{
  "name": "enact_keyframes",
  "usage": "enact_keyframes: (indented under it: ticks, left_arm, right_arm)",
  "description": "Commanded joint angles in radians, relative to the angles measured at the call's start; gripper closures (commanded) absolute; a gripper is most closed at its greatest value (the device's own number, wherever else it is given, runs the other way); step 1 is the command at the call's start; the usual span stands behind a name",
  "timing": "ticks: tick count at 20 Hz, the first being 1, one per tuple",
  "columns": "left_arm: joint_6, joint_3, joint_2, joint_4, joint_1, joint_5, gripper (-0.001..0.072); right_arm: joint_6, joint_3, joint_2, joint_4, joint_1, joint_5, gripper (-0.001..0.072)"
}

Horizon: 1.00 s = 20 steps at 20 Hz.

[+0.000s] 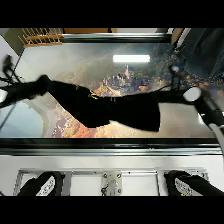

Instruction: Fold the clothes and pants, and hang the long-sleeved shirts on hangers.

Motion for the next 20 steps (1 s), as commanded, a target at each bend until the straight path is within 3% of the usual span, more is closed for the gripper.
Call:
enact_keyframes:
  ticks: [1,7,11,15,18,20]
  left_arm:
    - [-0.001,0.159,0.204,0.0,0.066,-0.052,0.0699]
    - [-0.006,0.226,0.512,0.0,0.144,-0.061,0.0699]
    - [-0.042,0.225,0.593,0.001,0.198,-0.148,0.0699]
    - [-0.044,0.218,0.507,-0.001,0.26,-0.398,0.0699]
    - [-0.05,0.089,0.388,-0.01,0.26,-0.476,0.0699]
    - [-0.043,-0.045,0.29,-0.004,0.241,-0.447,0.0699]
  right_arm:
    - [0.002,0.191,0.214,-0.07,-0.069,0.077,0.0699]
    - [0.003,0.231,0.52,-0.071,-0.114,0.117,0.0699]
    - [0.113,0.231,0.571,-0.121,-0.114,0.253,0.0699]
    - [0.283,0.23,0.497,-0.205,-0.114,0.49,0.0699]
    - [0.291,0.214,0.347,-0.201,-0.101,0.618,0.0699]
    - [0.283,0.205,0.21,-0.203,-0.088,0.616,0.0699]
